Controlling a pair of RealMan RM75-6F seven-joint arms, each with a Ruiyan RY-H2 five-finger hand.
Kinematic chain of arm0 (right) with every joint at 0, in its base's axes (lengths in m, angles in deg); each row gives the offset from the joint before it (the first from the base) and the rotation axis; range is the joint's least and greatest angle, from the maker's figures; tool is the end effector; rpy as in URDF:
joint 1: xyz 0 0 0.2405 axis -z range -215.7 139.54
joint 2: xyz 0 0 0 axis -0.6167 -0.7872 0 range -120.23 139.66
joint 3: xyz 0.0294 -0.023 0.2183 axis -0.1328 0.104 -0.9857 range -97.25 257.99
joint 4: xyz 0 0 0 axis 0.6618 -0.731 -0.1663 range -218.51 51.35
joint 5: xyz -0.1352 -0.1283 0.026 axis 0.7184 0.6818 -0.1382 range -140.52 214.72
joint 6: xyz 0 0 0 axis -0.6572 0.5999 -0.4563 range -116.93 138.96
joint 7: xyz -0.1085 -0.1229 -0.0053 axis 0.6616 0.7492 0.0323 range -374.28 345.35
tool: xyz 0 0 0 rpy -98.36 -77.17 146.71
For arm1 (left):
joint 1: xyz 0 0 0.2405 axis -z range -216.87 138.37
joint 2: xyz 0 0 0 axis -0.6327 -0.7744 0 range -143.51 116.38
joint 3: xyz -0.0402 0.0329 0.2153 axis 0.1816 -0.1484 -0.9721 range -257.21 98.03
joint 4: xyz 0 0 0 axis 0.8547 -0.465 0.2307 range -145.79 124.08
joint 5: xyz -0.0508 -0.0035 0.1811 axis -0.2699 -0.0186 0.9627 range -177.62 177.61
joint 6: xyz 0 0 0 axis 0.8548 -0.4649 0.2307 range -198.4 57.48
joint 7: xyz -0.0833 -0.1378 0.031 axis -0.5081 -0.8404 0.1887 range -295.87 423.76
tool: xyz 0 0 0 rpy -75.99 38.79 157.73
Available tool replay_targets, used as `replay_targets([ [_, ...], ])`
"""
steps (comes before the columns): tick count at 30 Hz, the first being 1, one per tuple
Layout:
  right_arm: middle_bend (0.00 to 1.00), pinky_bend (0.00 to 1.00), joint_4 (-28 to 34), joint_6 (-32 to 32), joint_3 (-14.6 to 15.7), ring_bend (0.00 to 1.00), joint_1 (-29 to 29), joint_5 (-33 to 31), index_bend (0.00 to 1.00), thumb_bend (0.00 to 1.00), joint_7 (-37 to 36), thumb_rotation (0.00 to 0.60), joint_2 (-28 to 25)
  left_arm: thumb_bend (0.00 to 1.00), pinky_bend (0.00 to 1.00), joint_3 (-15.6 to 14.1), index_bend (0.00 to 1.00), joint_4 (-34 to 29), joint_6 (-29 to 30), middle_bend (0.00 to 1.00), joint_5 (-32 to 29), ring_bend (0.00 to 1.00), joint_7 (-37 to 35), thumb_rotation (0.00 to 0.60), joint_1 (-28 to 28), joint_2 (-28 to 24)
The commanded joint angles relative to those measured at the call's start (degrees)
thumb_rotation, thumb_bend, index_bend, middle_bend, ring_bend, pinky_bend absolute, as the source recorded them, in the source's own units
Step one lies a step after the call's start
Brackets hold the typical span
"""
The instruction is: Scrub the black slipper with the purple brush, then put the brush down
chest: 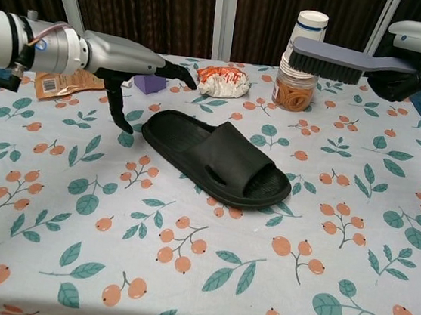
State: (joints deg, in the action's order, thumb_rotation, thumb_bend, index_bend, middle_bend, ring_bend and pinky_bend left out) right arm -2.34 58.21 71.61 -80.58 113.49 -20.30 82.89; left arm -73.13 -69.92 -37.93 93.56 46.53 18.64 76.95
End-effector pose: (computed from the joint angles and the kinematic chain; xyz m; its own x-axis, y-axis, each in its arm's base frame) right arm -0.1579 -0.3617 0.0668 0.4239 -0.3031 0.8535 -0.8743 -0.3828 0.2984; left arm -0.1021 0.3871 -0.0340 0.6609 0.3622 0.6573 0.6833 -0.6527 -0.3274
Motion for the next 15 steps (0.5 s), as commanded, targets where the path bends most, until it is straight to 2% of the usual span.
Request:
replay_targets([
  [1,1.00,1.00,-0.24,-0.22,0.15,1.00,-0.16,0.06,1.00,0.66,-0.12,0.600,0.36,0.16,0.12,-0.91,0.12,3.40,-2.79,0.11,-1.50,0.06,-0.85,0.600,2.29,2.95],
  [8,1.00,1.00,-1.60,-0.61,0.58,1.00,-0.15,-0.02,1.00,0.66,-0.60,0.600,1.07,0.18,0.12,-2.14,0.12,7.85,-5.69,0.12,-3.53,0.06,-2.53,0.600,4.51,6.42],
  [15,1.00,1.00,-2.31,-0.90,1.20,1.00,-0.06,0.49,1.00,0.65,-1.30,0.600,1.60,0.25,0.14,-3.36,0.27,10.21,-6.49,0.24,-4.43,0.10,-3.71,0.600,5.54,8.52],
])
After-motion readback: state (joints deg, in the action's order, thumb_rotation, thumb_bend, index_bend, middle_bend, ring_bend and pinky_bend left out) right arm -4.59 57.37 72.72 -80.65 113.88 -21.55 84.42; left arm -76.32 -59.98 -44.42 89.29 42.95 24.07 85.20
